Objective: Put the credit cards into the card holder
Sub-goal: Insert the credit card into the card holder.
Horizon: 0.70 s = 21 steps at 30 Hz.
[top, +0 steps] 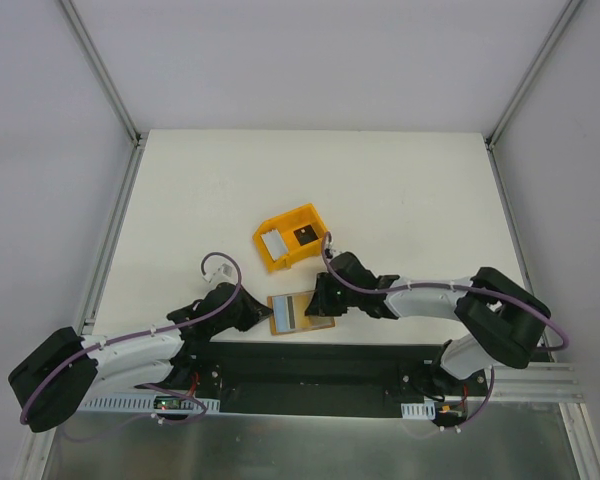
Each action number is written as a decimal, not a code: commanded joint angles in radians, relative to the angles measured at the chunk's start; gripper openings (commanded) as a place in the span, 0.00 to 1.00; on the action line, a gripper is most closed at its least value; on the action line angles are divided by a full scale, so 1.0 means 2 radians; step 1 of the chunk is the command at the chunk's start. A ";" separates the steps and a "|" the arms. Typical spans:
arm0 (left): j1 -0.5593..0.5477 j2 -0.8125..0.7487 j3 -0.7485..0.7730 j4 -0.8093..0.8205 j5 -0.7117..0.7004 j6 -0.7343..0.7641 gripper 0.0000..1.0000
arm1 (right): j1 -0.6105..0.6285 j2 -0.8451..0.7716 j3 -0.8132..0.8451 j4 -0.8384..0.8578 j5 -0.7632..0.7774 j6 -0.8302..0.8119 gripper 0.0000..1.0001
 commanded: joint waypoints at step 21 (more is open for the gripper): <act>-0.001 0.017 -0.006 -0.009 -0.007 0.013 0.00 | 0.008 0.003 0.033 -0.053 0.033 -0.033 0.41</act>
